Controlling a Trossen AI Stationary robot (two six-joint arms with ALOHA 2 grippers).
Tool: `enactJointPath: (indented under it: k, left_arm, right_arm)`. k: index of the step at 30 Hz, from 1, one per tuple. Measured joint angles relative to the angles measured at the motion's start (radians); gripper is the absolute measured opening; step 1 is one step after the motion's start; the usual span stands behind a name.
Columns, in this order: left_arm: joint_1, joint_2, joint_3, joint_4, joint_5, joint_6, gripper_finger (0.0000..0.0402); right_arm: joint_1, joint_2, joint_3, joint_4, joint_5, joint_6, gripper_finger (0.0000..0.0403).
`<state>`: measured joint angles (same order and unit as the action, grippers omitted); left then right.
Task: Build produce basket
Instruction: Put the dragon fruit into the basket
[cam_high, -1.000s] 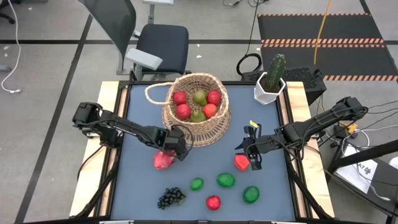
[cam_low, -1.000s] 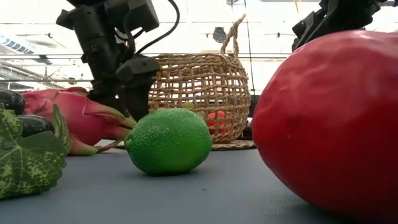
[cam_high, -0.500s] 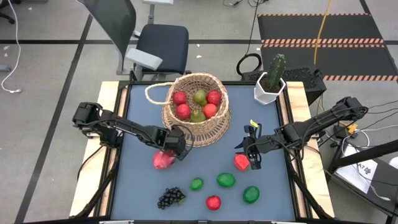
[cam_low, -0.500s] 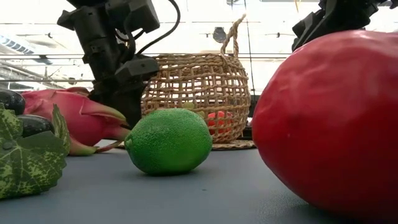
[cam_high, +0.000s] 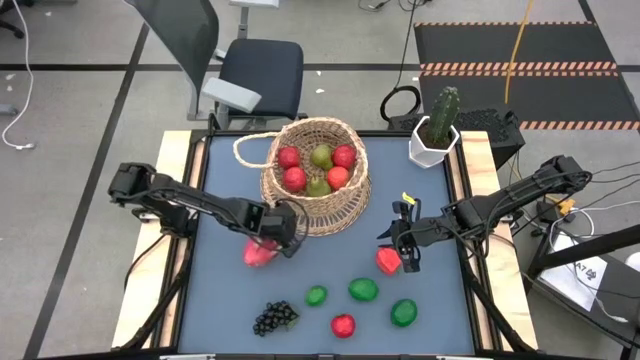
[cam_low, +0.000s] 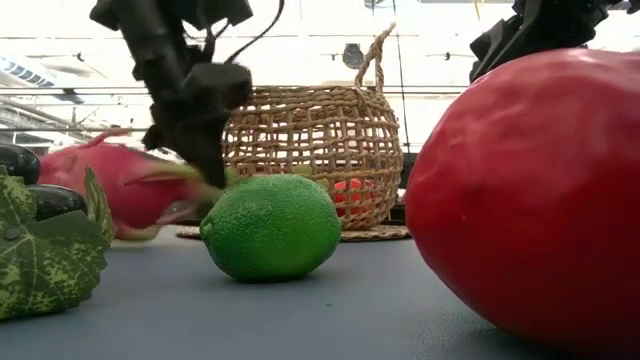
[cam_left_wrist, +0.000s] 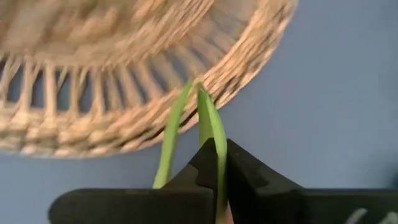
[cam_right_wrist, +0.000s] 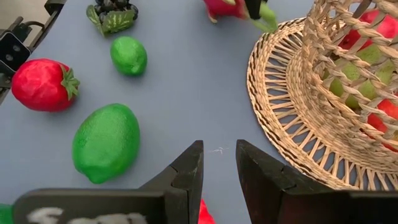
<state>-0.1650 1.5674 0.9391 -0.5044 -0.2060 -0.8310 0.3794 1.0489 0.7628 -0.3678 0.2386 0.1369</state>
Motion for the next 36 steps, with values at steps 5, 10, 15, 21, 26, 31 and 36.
enactJointPath:
  k: [5,10,15,21,26,31,36]
  left_arm:
    - [-0.001,-0.042,0.003,-0.017,0.005,0.007,0.0027]
    - [-0.006,-0.088,0.004,-0.023,0.014,0.024,0.0009]
    - [-0.016,-0.134,0.005,-0.002,0.025,0.042,0.0018]
    - [-0.03,-0.19,0.002,-0.024,0.033,0.056,0.0012]
    - [-0.033,-0.228,0.001,0.003,0.033,0.07,0.0011]
    - [-0.032,-0.259,0.004,0.061,0.03,0.106,0.0014]
    - [-0.024,-0.286,0.006,0.086,0.025,0.131,0.0006]
  right_arm:
    - [0.0,0.0,0.0,-0.002,0.0,0.0,0.0091]
    - [0.0,0.001,0.0,-0.002,0.0,0.0,0.0091]
    - [0.0,0.001,0.0,-0.001,0.0,0.0,0.0091]
    - [0.0,0.0,0.0,0.005,0.0,0.0,0.0091]
    - [0.0,0.0,0.0,0.003,0.0,0.0,0.0091]
    - [0.0,0.001,0.0,0.001,0.0,0.0,0.0091]
    - [0.0,0.001,0.0,0.002,0.0,0.0,0.0091]
